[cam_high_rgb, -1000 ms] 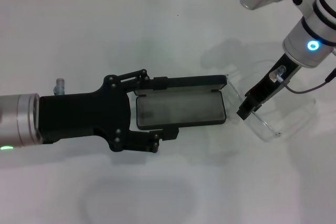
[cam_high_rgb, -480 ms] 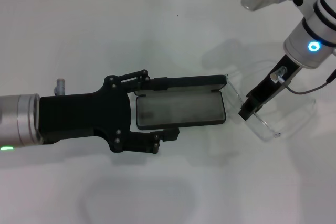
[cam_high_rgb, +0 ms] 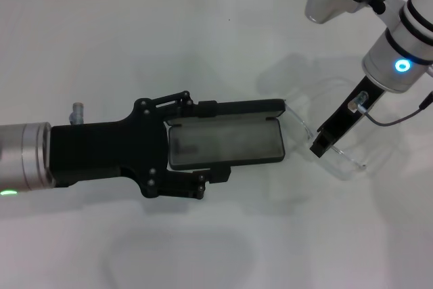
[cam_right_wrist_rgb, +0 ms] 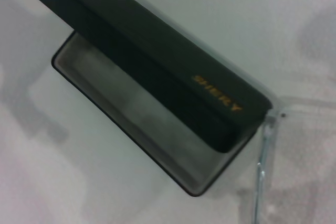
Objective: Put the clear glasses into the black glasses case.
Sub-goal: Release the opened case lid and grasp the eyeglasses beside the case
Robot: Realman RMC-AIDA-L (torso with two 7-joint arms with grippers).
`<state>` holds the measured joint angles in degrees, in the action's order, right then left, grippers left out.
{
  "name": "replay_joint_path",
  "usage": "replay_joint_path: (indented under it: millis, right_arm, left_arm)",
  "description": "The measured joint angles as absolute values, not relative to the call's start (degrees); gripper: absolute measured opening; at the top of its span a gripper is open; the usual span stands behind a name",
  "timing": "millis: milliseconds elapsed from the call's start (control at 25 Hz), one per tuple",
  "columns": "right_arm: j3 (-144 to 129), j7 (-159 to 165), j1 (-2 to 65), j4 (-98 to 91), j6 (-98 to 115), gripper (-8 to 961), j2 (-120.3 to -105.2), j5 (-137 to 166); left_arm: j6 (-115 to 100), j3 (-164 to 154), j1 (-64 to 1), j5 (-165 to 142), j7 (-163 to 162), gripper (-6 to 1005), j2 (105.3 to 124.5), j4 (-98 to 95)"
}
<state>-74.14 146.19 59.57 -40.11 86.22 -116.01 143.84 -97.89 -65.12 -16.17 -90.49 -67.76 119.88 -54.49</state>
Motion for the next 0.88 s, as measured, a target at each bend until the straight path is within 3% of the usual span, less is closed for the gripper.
replay_joint_path:
  millis: [400,880]
  right_arm:
    - [-74.0,146.0,59.2,-40.3,86.3,138,-115.92,143.8]
    - [-72.3,146.9,53.4,-49.7,91.4,135,-115.40,144.3]
  left_arm:
    - [-97.9,-65.1,-16.1,-90.4,-67.8,825,119.88,-54.5]
    - [-97.9,-65.0,-15.9,-90.3,-67.8,819,119.88,-54.5]
